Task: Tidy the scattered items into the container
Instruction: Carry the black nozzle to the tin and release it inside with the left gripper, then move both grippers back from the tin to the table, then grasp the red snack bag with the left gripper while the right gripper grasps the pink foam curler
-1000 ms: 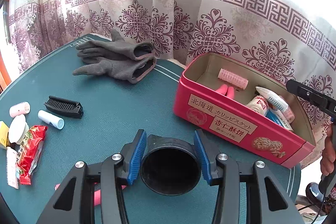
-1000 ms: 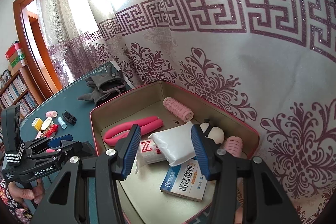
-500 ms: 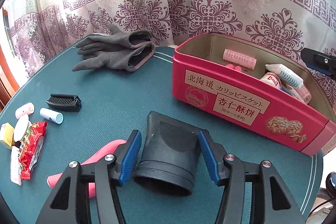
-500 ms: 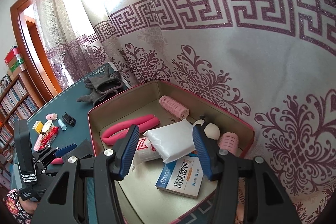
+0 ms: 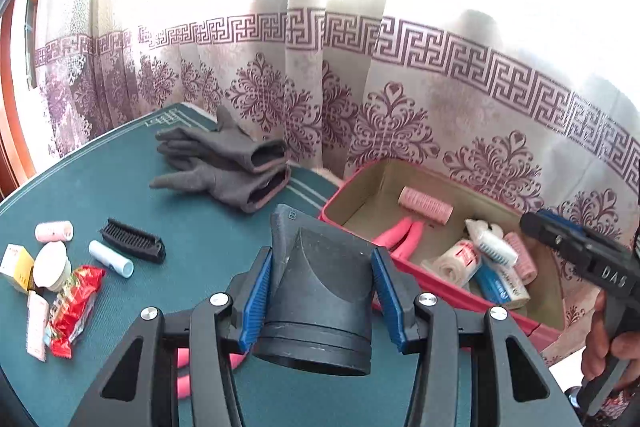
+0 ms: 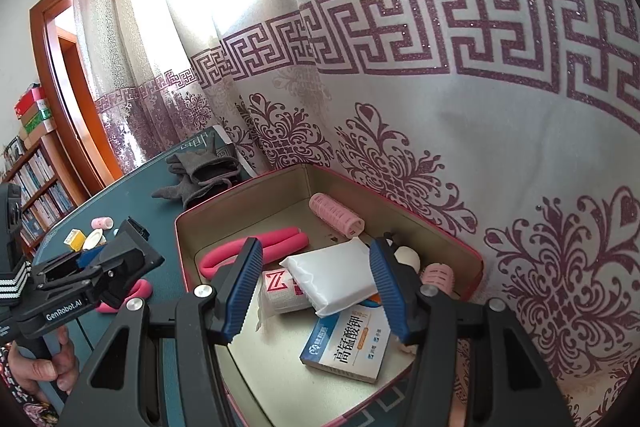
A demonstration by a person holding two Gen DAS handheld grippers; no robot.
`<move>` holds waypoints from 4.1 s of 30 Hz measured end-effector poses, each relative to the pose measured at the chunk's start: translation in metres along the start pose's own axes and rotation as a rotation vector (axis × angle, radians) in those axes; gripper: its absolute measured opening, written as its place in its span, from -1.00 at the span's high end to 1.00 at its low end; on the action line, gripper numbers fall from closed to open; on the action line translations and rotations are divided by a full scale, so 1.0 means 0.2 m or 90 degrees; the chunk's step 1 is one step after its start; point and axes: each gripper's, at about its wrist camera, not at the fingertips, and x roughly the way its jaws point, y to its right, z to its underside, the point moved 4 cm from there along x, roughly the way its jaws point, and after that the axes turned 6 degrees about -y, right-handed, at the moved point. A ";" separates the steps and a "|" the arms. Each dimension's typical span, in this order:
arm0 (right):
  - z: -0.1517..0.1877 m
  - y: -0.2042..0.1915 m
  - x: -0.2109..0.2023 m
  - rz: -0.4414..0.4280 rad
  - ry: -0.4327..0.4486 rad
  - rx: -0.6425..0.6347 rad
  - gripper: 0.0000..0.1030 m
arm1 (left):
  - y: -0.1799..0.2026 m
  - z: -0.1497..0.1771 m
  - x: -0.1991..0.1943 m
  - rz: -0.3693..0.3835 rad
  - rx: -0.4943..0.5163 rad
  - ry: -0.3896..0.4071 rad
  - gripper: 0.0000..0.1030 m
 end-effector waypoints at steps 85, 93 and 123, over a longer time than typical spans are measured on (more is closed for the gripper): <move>0.41 -0.86 -0.09 -0.115 -0.088 -0.229 -0.55 | -1.07 0.43 -0.31 -0.229 -0.230 -0.027 -1.00; 0.41 -0.90 0.04 -0.116 -0.126 -0.234 -0.55 | -1.16 0.34 -0.10 -0.231 -0.178 -0.055 -1.00; 0.40 -0.93 0.31 -0.140 -0.187 -0.221 -0.55 | -1.12 0.31 0.16 -0.141 -0.181 -0.107 0.40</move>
